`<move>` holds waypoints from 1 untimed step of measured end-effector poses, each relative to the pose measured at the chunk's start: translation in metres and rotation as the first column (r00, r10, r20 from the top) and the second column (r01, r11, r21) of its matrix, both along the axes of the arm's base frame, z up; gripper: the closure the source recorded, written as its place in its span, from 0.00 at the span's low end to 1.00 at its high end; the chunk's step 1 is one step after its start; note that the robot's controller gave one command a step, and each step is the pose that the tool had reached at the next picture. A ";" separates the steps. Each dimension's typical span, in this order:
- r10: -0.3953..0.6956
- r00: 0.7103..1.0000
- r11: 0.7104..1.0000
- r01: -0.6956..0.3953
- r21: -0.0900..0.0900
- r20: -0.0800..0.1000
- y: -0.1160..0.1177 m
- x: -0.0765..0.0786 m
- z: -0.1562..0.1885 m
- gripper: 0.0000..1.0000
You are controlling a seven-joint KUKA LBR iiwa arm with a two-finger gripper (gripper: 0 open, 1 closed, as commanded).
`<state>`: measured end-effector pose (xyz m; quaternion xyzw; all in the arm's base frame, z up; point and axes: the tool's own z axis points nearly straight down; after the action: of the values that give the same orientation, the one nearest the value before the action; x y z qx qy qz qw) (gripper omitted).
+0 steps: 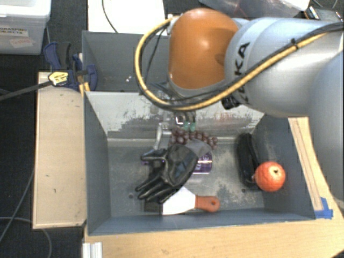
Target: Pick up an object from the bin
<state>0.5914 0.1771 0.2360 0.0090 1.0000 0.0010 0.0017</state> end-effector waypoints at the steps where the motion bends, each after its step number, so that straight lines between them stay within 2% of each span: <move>1: 0.000 1.000 1.000 0.000 0.000 0.000 0.000 0.000 0.000 0.00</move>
Offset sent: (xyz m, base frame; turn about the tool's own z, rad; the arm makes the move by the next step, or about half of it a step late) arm -0.0477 -0.0609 -0.0649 -0.1106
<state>0.5913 0.1770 0.2360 0.0092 1.0000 0.0009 0.0016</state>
